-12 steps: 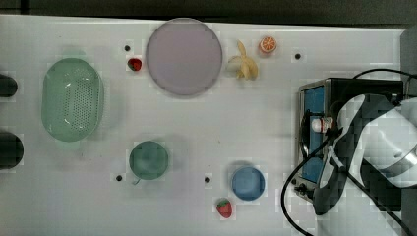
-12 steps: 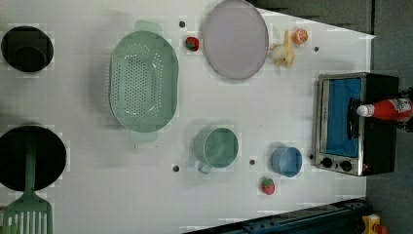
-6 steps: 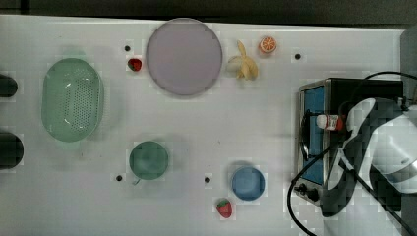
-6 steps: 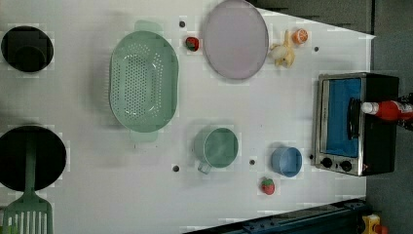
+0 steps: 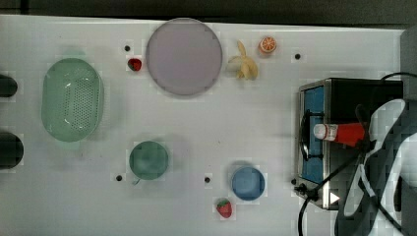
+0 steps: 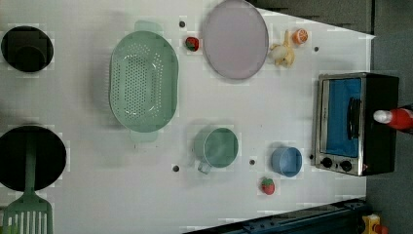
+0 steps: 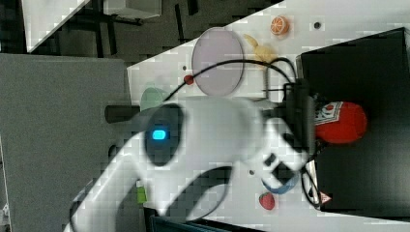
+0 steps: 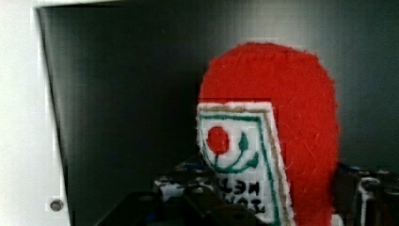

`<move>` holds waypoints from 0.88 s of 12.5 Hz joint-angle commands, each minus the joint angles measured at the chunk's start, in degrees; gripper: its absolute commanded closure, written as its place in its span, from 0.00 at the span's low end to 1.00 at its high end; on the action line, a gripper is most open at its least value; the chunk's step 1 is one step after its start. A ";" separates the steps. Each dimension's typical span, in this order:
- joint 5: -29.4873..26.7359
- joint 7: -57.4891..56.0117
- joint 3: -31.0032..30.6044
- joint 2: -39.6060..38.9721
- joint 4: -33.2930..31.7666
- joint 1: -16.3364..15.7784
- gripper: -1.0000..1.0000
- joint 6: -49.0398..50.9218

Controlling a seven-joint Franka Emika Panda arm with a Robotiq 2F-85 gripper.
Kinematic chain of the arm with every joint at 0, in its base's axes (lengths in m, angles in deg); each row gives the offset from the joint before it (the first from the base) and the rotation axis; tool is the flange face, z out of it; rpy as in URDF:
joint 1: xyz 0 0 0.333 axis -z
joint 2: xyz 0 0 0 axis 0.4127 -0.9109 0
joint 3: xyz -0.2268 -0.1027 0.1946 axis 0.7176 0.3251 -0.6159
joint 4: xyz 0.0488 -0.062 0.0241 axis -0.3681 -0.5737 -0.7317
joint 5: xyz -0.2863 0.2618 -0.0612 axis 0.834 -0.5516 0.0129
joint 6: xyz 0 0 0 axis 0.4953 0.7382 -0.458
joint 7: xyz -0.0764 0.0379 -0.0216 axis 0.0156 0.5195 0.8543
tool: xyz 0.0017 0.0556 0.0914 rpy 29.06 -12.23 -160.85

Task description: Pick Ketchup from oven and place it on table.

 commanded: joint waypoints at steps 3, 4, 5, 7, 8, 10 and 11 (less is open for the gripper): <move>5.27 -1.04 -3.76 8.42 8.19 -7.70 0.36 8.64; 5.27 -1.04 -5.76 9.97 8.23 -8.96 0.36 10.93; 5.27 -1.04 -7.96 11.48 8.22 -10.12 0.36 13.74; 5.25 -0.99 -12.33 13.87 8.06 -11.84 0.36 19.28; 5.25 -0.71 -14.48 14.75 7.84 -12.45 0.36 20.34; 5.25 -0.39 -18.53 15.97 6.69 -13.24 0.36 20.47; 5.25 -0.40 -20.44 16.41 5.45 -13.49 0.36 20.47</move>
